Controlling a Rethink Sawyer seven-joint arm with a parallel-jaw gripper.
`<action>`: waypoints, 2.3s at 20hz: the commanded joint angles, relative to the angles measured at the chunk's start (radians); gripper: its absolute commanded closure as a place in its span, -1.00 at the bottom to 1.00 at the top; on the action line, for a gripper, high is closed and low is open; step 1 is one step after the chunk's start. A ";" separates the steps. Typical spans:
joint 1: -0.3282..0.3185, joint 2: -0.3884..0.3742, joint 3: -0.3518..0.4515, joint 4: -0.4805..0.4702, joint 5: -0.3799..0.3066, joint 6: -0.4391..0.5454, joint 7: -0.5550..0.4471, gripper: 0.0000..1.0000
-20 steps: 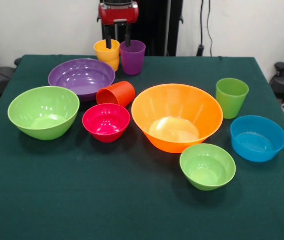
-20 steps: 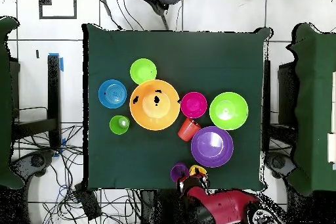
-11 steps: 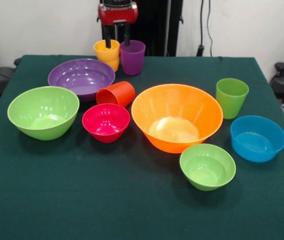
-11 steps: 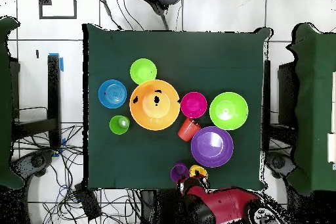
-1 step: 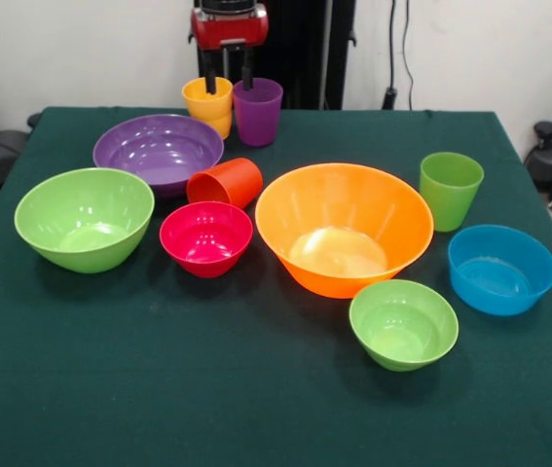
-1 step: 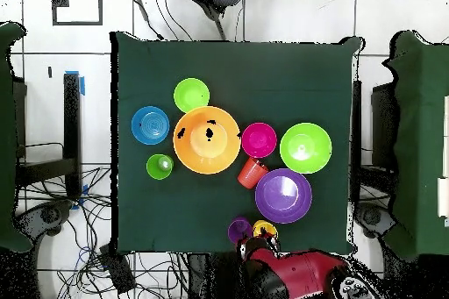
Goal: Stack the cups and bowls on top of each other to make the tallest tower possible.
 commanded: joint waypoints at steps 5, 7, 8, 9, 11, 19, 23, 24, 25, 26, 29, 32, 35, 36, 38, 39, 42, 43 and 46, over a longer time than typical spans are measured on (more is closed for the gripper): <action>-0.005 0.101 0.075 -0.080 -0.072 -0.022 0.052 -1.00; -0.003 0.104 0.073 -0.080 -0.076 -0.031 0.052 -1.00; -0.005 0.106 0.074 -0.081 -0.079 -0.035 0.052 -1.00; -0.005 0.109 0.074 -0.081 -0.082 -0.040 0.053 -1.00; -0.006 0.116 0.070 -0.081 -0.089 -0.053 0.054 -1.00; -0.010 0.108 0.063 -0.089 -0.112 -0.059 0.058 -1.00; 0.026 0.120 0.024 -0.112 -0.119 -0.059 0.052 -1.00; 0.039 0.121 0.012 -0.118 -0.121 -0.050 0.048 -1.00; 0.052 0.122 0.000 -0.123 -0.125 -0.049 0.045 -1.00; 0.065 0.123 -0.012 -0.129 -0.129 -0.048 0.041 -1.00; 0.111 0.132 -0.062 -0.148 -0.122 -0.088 0.049 -1.00; 0.146 0.140 -0.095 -0.160 -0.116 -0.103 0.051 -1.00; 0.185 0.152 -0.134 -0.173 -0.106 -0.125 0.053 1.00; 0.201 0.157 -0.152 -0.180 -0.101 -0.132 0.053 1.00; 0.227 0.171 -0.185 -0.189 -0.092 -0.157 0.052 1.00; 0.235 0.175 -0.196 -0.194 -0.086 -0.166 0.054 1.00; 0.238 0.180 -0.197 -0.197 -0.083 -0.176 0.058 1.00; 0.236 0.183 -0.197 -0.199 -0.084 -0.184 0.058 1.00; 0.238 0.199 -0.196 -0.207 -0.077 -0.213 0.062 1.00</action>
